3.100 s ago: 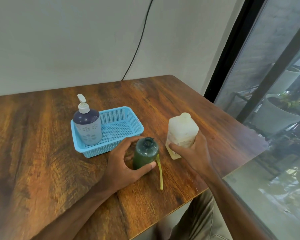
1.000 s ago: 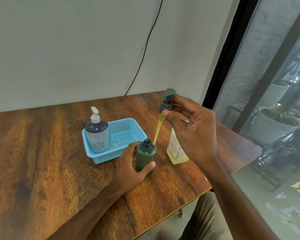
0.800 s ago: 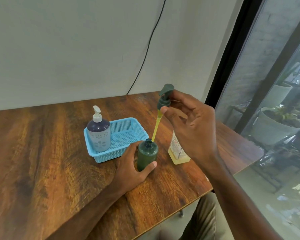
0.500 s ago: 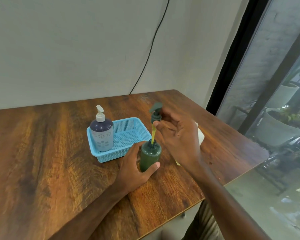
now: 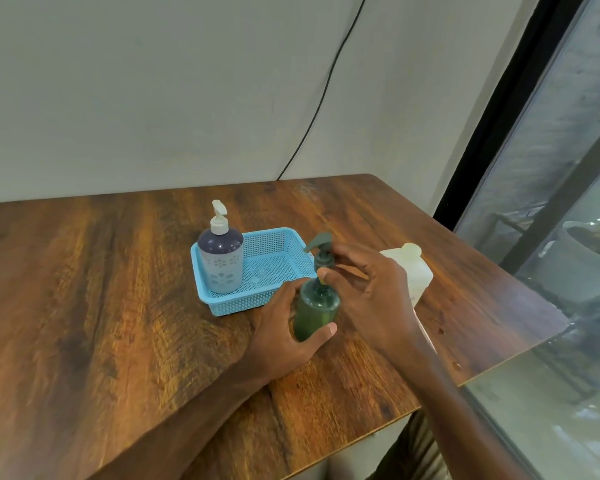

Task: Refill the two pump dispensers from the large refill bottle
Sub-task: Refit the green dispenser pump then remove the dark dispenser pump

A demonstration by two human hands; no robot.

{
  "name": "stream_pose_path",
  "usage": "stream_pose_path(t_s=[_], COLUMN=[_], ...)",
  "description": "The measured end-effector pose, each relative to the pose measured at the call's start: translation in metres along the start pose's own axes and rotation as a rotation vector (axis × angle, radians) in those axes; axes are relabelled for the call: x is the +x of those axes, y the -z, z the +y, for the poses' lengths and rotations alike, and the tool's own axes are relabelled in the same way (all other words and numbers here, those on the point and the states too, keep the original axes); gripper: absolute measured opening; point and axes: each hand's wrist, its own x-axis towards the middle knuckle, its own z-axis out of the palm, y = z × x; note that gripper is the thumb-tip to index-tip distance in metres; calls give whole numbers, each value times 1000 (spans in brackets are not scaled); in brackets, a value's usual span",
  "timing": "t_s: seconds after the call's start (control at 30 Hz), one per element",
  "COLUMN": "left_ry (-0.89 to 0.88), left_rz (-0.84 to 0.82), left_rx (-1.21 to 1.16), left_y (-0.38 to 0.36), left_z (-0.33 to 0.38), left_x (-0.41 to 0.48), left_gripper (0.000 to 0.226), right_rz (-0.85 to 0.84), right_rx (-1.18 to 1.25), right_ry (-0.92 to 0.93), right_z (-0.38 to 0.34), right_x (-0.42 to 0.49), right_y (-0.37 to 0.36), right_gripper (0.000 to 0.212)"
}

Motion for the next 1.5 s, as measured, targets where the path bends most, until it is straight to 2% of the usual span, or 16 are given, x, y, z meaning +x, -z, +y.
stream_pose_path(t_s=[0.13, 0.37, 0.5, 0.7, 0.8, 0.9, 0.97, 1.13, 1.3, 1.4, 1.5], left_ry=[-14, -35, -54, -58, -64, -60, -48, -55, -47, -50, -40], left_rz=[2, 12, 14, 14, 14, 17, 21, 12, 13, 6, -6], left_rx=[-15, -70, -67, -70, -83, -85, -96, -80, -80, -71, -87], left_y=[1, 0, 0, 0, 1, 1, 1, 1, 1, 2, 1], left_z=[1, 2, 2, 3, 3, 4, 4, 2, 5, 4, 4], left_x=[0, 1, 2, 3, 3, 3, 2, 1, 2, 2, 0], left_gripper=[61, 63, 63, 63, 64, 64, 64, 64, 65, 65, 66], right_rz=[-52, 23, -73, -64, -32, -75, -81, 53, -50, 5, -52], right_rx=[-62, -22, 1, -73, -51, 6, 56, 66, 152, 144, 174], right_ry=[-68, -116, -118, -91, -137, -114, -109, -133, -115, -118, -160], right_z=[16, 22, 21, 23, 24, 24, 24, 24, 27, 28, 31], right_x=[-11, -14, -10, -7, -9, -9, -7, -11, -8, -9, -10], right_y=[-5, -12, -7, -7, -8, -5, -3, -15, -10, -13, -13], right_gripper=[25, 32, 38, 31, 35, 48, 48, 45, 47, 45, 58])
